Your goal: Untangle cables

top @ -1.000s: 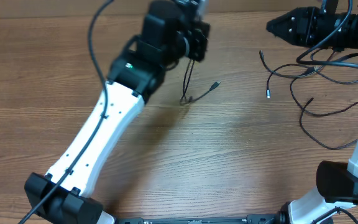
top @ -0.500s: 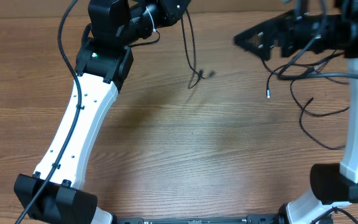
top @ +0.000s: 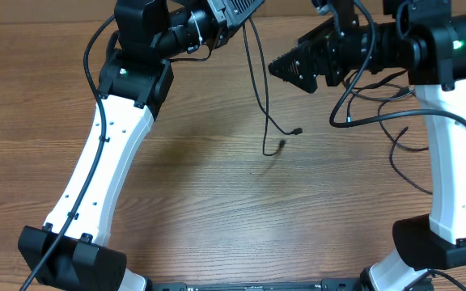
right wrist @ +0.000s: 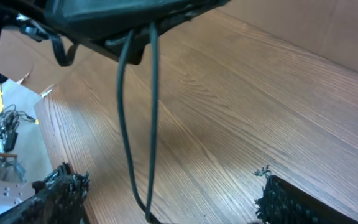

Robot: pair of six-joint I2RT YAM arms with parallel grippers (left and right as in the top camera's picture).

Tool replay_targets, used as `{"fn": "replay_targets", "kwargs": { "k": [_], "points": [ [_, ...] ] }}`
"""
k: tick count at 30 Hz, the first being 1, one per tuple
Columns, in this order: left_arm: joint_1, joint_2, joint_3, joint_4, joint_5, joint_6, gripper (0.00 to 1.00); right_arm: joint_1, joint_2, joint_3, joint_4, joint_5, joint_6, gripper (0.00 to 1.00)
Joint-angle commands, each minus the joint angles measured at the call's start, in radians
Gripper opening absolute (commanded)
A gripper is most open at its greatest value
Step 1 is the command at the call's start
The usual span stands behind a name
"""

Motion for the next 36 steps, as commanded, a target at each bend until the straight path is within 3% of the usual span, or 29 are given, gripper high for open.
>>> {"fn": "replay_targets", "kwargs": {
  "k": [1,13,21,27,28,29,30,36],
  "points": [
    [-0.031,-0.001,0.003,0.003,-0.063,-0.053,0.04,0.039,-0.003,0.023,0.013,0.006,-0.001,0.84],
    [-0.122,-0.001,0.003,-0.011,-0.18,-0.054,0.04,0.074,0.001,0.023,0.022,0.072,0.0,0.62],
    [-0.134,-0.001,0.003,-0.016,-0.179,-0.053,0.04,0.074,0.006,0.023,0.022,0.088,0.018,0.05],
    [-0.133,-0.001,0.003,-0.023,-0.171,-0.049,0.04,0.074,0.006,0.023,0.024,0.088,0.018,0.04],
    [-0.133,-0.001,0.003,-0.023,-0.171,-0.049,0.2,0.074,0.006,0.023,0.026,0.088,0.018,0.04],
    [-0.133,-0.001,0.003,-0.026,-0.171,-0.04,0.64,0.074,0.006,0.023,0.029,0.089,0.019,0.04],
    [-0.133,-0.001,0.003,-0.026,-0.169,-0.018,1.0,0.074,0.006,0.023,0.035,0.099,0.026,0.04],
    [-0.082,-0.001,0.003,-0.026,-0.027,0.161,1.0,0.046,0.006,0.023,0.05,0.201,0.084,0.04]
  ]
}}
